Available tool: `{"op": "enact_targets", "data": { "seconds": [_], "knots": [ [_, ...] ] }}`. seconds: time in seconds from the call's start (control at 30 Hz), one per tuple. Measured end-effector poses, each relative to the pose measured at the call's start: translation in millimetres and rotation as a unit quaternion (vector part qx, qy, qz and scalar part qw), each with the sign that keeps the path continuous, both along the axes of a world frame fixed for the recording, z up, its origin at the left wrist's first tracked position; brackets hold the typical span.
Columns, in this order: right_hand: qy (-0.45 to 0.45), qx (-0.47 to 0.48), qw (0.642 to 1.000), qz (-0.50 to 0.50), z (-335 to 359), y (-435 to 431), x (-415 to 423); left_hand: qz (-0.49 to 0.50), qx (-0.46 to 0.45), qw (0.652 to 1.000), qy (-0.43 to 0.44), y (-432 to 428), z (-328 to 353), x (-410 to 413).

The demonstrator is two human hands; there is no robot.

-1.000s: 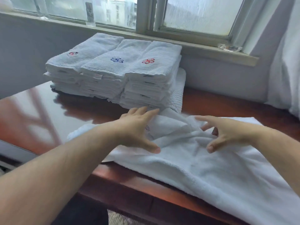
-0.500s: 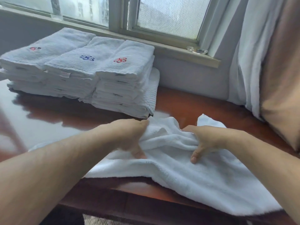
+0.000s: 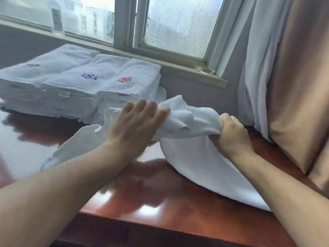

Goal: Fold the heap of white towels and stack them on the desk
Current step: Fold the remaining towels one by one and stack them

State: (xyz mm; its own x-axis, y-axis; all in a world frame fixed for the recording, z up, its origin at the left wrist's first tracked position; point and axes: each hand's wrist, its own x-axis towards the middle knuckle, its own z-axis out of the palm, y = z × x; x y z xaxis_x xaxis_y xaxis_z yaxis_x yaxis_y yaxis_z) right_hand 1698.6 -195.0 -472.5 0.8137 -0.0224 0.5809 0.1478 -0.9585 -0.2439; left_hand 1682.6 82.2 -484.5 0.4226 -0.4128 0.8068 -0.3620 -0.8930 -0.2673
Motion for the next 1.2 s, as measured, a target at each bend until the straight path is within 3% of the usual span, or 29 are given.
{"op": "enact_targets", "data": {
  "seconds": [0.07,0.17,0.27,0.37,0.47,0.6,0.67,0.77,0.87,0.93,1.03,1.2],
  "knots": [
    [-0.123,0.013,0.992,-0.015,1,3,-4,-0.010,-0.015,0.998,-0.067,-4,4,-1],
    [-0.181,-0.146,0.973,-0.006,-13,-2,-11,-0.107,-0.004,0.992,-0.073,-4,-10,-12],
    [-0.025,-0.229,0.969,0.093,-37,-11,-24,-0.168,0.026,0.980,0.106,6,-36,-26],
    [0.212,-0.222,0.933,0.189,-46,-11,-31,-0.169,-0.031,0.911,0.375,17,-48,-38],
    [0.292,-0.209,0.912,0.199,-36,-2,-35,-0.136,-0.047,0.874,0.463,23,-44,-42],
    [0.426,-0.094,0.881,0.181,-9,-1,-36,-0.093,-0.087,0.812,0.570,32,-28,-43],
    [0.450,-0.087,0.874,0.161,-2,4,-32,-0.068,-0.105,0.797,0.591,36,-23,-39],
    [0.436,-0.072,0.883,0.161,-4,18,-22,-0.017,-0.104,0.812,0.573,34,-23,-29],
    [0.299,-0.142,0.931,0.153,-20,29,-12,0.053,-0.079,0.852,0.515,35,-18,-20],
    [0.260,-0.116,0.943,0.174,-29,37,-7,0.076,-0.039,0.859,0.505,39,-8,-14],
    [0.340,-0.080,0.924,0.158,-32,41,-2,0.082,0.019,0.826,0.558,43,2,-10],
    [0.343,-0.271,0.895,0.091,-38,50,-4,0.073,0.079,0.775,0.622,36,-11,-15]
  ]
}}
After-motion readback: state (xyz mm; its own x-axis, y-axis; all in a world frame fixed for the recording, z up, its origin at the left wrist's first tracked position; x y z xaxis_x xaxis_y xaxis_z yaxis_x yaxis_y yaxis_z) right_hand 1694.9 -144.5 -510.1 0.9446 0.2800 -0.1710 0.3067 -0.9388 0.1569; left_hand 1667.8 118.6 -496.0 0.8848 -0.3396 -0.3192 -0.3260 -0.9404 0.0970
